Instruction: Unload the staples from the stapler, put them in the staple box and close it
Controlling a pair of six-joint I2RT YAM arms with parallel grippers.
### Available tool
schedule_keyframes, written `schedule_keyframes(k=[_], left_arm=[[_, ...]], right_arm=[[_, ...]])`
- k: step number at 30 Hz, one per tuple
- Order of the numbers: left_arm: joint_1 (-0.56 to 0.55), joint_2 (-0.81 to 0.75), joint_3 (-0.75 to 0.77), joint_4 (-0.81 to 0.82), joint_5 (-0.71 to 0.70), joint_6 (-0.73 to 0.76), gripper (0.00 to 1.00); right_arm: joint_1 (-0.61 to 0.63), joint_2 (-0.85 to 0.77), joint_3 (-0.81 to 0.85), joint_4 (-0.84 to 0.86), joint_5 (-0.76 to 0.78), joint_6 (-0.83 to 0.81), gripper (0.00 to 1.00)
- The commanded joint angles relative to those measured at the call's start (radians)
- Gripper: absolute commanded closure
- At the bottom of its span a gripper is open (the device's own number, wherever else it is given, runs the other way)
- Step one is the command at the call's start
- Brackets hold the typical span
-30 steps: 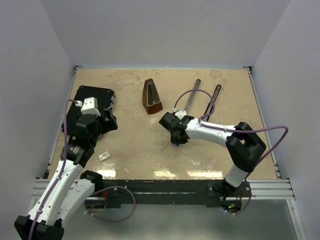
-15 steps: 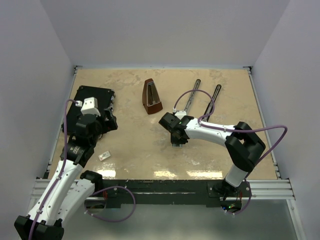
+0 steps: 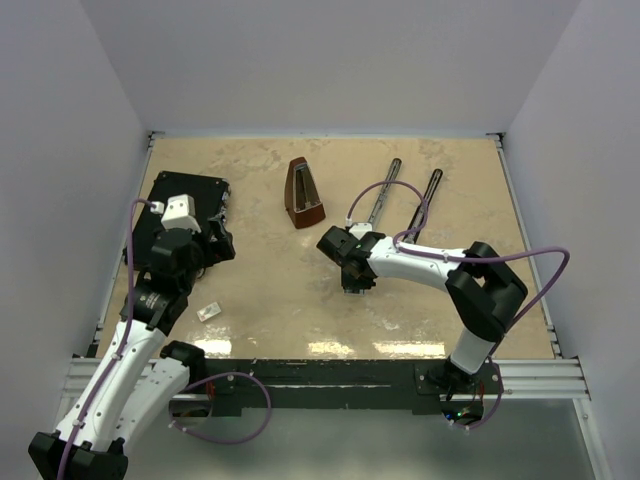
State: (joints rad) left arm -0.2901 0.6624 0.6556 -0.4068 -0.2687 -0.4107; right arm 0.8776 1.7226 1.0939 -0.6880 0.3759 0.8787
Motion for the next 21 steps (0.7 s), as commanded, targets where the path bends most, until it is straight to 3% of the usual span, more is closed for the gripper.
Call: schedule_keyframes(k=[1,21], left_arm=[[0.005,-0.009,-0.01,0.02,-0.003,-0.01,0.05],[0.005,-0.01,-0.007,0.02,-0.001,-0.01,0.05]], right_arm=[[0.0,0.006,0.035,-0.008,0.026,0.016,0.75],[-0.003,-0.051,0.067,-0.039,0.04,0.014,0.68]])
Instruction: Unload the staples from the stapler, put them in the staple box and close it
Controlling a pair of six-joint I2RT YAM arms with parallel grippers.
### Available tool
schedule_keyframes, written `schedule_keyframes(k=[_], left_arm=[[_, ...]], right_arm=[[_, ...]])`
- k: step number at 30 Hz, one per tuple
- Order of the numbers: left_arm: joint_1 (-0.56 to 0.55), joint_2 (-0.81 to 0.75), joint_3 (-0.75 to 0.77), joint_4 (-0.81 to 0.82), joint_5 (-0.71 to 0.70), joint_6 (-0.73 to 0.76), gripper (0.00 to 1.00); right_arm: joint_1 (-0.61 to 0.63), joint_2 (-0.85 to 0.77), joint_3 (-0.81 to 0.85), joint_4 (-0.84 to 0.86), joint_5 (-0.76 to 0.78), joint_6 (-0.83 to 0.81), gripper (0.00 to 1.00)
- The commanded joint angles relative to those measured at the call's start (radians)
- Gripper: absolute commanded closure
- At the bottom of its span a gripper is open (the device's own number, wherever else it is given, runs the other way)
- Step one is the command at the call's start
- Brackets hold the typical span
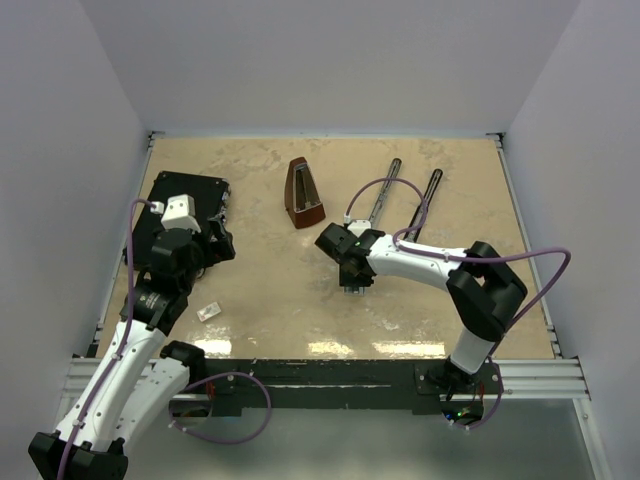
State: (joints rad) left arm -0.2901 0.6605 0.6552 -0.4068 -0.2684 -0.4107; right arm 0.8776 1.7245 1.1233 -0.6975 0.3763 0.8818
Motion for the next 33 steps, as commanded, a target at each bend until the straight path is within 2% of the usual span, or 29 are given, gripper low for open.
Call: schedule_keyframes(k=[1,6,13,33], left_arm=[[0.005,-0.01,-0.008,0.019,-0.003,-0.01,0.05],[0.005,-0.012,-0.009,0.02,0.0,-0.01,0.05],[0.005,-0.009,-0.009,0.019,0.0,-0.01,0.05],[0.005,-0.002,-0.011,0.019,0.003,-0.01,0.05]], right_arm=[[-0.002,-0.048,0.041,-0.034,0.052,0.002,0.68],[-0.009,-0.065,0.02,0.038,0.058,-0.061,0.68],[-0.022,-0.048,0.013,0.052,0.059,-0.106,0.75],[-0.032,-0.045,-0.042,0.055,0.069,-0.103,0.79]])
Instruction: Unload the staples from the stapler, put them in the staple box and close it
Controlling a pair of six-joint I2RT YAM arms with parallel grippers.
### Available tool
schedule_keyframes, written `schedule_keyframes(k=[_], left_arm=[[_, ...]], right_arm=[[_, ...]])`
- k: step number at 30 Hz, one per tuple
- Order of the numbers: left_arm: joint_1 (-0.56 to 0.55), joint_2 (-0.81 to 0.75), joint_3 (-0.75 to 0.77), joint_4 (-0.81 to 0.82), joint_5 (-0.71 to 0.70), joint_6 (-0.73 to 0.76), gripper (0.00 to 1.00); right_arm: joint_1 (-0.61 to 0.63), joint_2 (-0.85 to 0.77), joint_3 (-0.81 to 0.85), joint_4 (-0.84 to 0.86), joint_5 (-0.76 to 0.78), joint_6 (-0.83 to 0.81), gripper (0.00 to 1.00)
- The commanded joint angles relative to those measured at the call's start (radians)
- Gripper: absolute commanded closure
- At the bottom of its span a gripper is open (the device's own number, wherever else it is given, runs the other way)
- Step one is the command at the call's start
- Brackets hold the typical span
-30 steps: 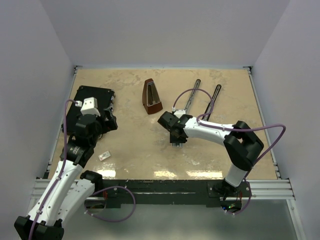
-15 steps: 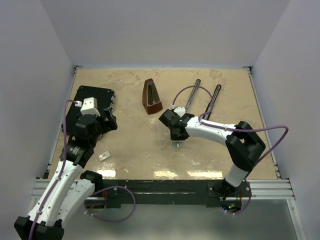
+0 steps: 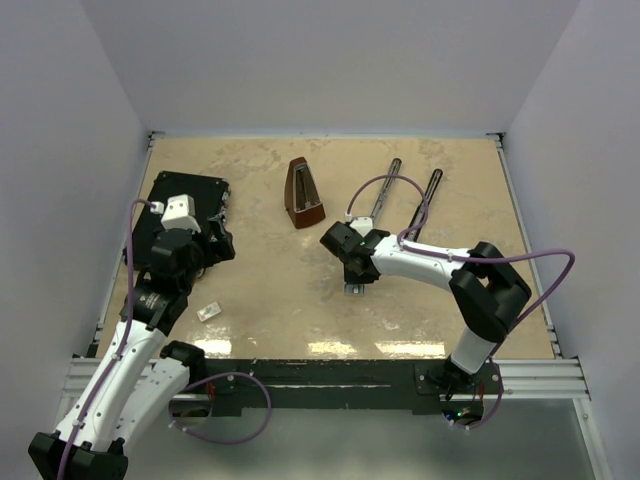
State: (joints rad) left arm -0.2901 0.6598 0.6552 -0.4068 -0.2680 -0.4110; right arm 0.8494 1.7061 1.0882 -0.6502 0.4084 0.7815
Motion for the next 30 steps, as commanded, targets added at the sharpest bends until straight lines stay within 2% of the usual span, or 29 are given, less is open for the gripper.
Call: schedule_keyframes(k=[1,30], left_arm=[[0.005,-0.002,-0.011,0.02,0.001,-0.009,0.05],[0.005,-0.002,-0.011,0.017,-0.002,-0.009,0.05]], right_arm=[[-0.006,-0.026,-0.008,0.011,0.033,-0.002,0.79],[-0.004,-0.077,0.009,0.012,0.035,-0.025,0.78]])
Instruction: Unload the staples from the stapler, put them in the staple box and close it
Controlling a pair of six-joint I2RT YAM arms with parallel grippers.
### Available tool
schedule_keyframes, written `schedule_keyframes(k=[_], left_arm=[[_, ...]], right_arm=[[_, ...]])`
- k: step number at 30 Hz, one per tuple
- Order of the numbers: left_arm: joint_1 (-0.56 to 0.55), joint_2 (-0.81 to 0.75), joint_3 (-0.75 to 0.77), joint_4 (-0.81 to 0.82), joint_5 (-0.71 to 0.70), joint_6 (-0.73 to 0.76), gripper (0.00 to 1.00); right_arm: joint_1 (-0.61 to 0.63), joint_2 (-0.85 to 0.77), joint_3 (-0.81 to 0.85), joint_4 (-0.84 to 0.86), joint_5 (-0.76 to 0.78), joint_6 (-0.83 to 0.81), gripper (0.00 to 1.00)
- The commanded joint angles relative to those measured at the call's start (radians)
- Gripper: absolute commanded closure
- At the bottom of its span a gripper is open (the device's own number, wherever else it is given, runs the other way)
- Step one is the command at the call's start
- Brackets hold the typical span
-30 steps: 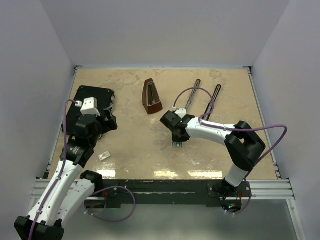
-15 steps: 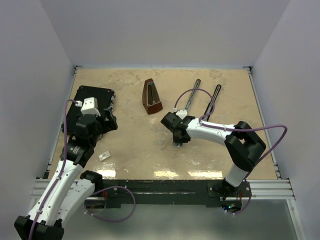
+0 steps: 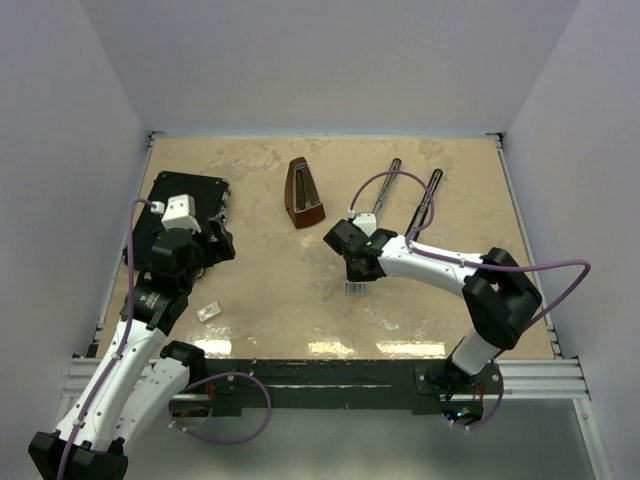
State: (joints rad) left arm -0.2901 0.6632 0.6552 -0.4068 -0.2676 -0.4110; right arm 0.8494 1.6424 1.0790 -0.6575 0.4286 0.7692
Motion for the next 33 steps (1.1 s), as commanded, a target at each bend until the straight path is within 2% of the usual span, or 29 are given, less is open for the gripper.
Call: schedule_keyframes(k=[1,4,8,10,11,14,16,21,23,26,30,33], left_arm=[[0.005,-0.005,-0.011,0.017,-0.002,-0.009,0.05],[0.005,-0.001,-0.011,0.02,0.001,-0.009,0.05],[0.003,0.006,-0.011,0.019,-0.001,-0.012,0.05],[0.005,0.013,-0.011,0.011,-0.015,-0.028,0.04],[0.005,0.016,-0.011,0.008,-0.021,-0.043,0.03],[0.005,0.045,0.024,-0.035,0.008,-0.119,0.02],[0.005,0.079,0.049,-0.102,-0.001,-0.211,0.0],[0.005,0.159,0.136,-0.254,-0.112,-0.333,0.0],[0.006,0.182,0.177,-0.369,-0.156,-0.443,0.04],[0.012,0.225,0.233,-0.562,-0.226,-0.665,0.2],[0.034,0.286,0.28,-0.757,-0.248,-0.912,0.28],[0.092,0.326,0.274,-0.784,-0.199,-0.959,0.36]], right_arm=[[-0.004,-0.018,0.019,0.022,0.012,-0.013,0.78],[-0.003,-0.035,0.03,0.016,0.002,-0.018,0.76],[-0.004,-0.068,0.038,0.032,-0.04,-0.048,0.7],[-0.004,-0.09,0.029,0.068,-0.08,-0.067,0.62],[-0.004,-0.114,0.022,0.084,-0.096,-0.089,0.53],[-0.004,-0.159,-0.007,0.157,-0.172,-0.157,0.38],[-0.004,-0.197,-0.024,0.205,-0.214,-0.188,0.33],[-0.003,-0.243,-0.07,0.284,-0.255,-0.217,0.09],[-0.001,-0.257,-0.092,0.297,-0.275,-0.217,0.02],[-0.004,-0.306,-0.134,0.328,-0.295,-0.214,0.02],[-0.003,-0.349,-0.163,0.329,-0.315,-0.231,0.02],[-0.003,-0.371,-0.177,0.315,-0.31,-0.251,0.02]])
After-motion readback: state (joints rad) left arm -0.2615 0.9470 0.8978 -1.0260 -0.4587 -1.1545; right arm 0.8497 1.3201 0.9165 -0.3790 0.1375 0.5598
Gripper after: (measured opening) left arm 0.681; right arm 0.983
